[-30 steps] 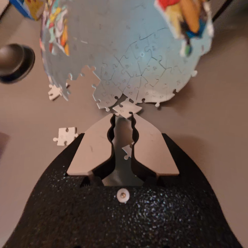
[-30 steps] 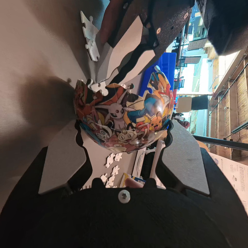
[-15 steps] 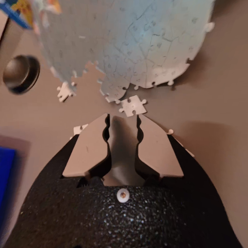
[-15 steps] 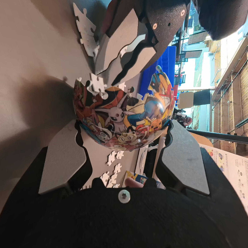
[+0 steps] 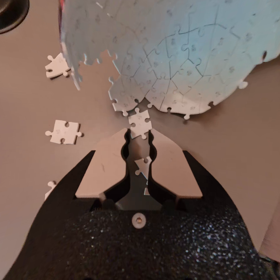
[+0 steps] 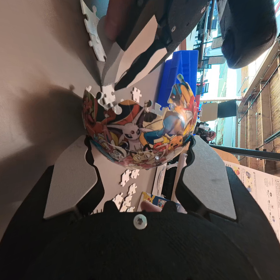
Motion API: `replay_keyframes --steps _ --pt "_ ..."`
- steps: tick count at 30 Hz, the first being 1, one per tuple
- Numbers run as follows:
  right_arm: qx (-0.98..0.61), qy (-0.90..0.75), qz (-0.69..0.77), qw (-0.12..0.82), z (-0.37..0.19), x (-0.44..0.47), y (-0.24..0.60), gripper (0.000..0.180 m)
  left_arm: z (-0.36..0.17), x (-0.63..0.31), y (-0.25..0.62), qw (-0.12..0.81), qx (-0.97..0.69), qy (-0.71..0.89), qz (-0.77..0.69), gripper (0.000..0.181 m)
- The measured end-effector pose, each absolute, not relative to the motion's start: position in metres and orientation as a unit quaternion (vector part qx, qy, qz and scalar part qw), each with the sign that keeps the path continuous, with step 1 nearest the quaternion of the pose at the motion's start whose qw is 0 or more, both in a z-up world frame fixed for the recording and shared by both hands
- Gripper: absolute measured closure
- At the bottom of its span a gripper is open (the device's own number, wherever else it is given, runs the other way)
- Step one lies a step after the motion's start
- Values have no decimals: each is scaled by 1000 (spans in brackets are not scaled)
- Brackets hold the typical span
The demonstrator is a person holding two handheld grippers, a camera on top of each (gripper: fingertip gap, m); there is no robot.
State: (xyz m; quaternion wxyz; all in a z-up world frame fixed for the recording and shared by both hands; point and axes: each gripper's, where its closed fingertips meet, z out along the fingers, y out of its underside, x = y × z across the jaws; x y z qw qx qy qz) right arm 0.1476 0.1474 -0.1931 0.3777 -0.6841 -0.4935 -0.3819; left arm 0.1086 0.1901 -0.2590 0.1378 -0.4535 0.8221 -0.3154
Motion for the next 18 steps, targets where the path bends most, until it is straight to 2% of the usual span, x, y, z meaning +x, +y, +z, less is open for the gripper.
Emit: replay_keyframes --steps 8,18 --pt "-686 -490 -381 379 -193 149 147 59 -259 104 186 150 -459 821 -305 166" --pt "-680 -499 -386 374 -192 142 150 59 -251 116 185 171 -585 720 -333 166"
